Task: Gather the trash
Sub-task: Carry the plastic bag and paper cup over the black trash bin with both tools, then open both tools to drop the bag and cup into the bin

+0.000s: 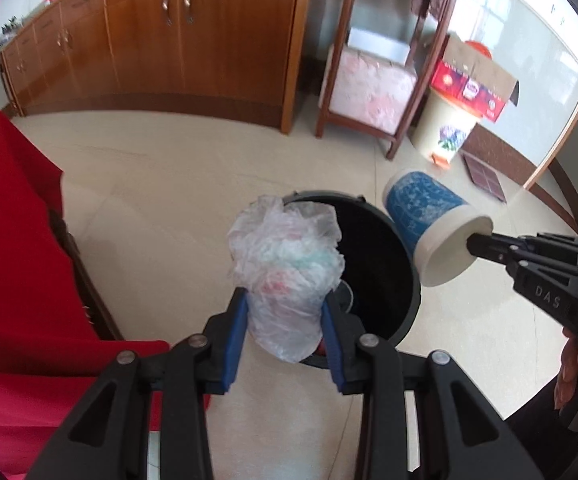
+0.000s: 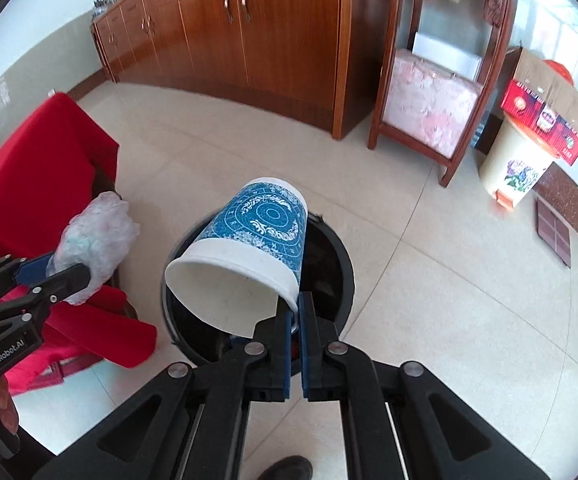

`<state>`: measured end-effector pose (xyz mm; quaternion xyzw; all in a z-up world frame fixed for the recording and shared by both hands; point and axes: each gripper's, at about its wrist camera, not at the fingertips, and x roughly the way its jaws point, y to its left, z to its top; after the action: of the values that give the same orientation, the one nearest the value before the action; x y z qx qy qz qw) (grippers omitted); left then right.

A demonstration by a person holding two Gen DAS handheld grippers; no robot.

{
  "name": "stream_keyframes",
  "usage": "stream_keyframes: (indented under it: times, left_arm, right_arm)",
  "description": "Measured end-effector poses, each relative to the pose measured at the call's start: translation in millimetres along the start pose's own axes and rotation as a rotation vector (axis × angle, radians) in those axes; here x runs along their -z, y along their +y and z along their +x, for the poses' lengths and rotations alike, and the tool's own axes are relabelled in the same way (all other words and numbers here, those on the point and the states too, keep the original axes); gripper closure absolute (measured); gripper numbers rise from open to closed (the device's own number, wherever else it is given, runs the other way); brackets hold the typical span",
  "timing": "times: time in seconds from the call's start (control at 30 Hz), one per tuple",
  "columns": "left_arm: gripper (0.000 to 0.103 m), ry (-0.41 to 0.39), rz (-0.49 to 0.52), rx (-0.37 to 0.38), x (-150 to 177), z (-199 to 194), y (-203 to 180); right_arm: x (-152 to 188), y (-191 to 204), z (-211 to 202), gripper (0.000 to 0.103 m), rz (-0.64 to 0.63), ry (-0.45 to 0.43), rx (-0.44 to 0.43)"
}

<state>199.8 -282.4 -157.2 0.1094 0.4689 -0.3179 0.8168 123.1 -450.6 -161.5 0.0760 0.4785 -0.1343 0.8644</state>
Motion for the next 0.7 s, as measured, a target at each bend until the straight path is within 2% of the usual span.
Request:
stream_keyframes:
  times: [0.3,0.37,0.4,0.43,0.47,0.53,0.57,0.63,0.7]
  left_arm:
    - [0.066,0.109,-0.023,0.030,-2,53,-4]
    - [0.061,0.123,-0.021,0.040,0,57,-2]
    - [0.052,0.121,-0.024,0.022,1,58,0]
    - [0.035,0.117,-0.026,-0.011,2,58,2]
    - [0.028,0.104,-0.026,-0.037,4,55,5]
    - [0.024,0.087,-0.017,-0.079,7,49,9]
    - [0.022,0.088,-0.017,-0.093,8,48,11]
    - [0.001,0.083,-0.027,-0.120,12,41,18]
    - [0.000,0.041,-0.029,-0.155,15,30,22]
  right_arm:
    - [-3,-9,65,0.099,-0.059,0.129,-0.007]
    - [-6,-7,79,0.099,-0.084,0.150,-0.009]
    - [-8,-5,87,0.099,-0.100,0.169,-0.011]
    - [-7,-3,95,0.095,-0.120,0.190,-0.011]
    - [-6,0,101,0.067,-0.134,0.207,0.008]
    - [-4,-1,110,0.027,-0.138,0.218,0.066]
    - [-4,-3,111,0.027,-0.130,0.214,0.075]
    - [-6,-8,108,0.027,-0.119,0.211,0.115]
    - [-9,-12,102,0.018,-0.096,0.194,0.117]
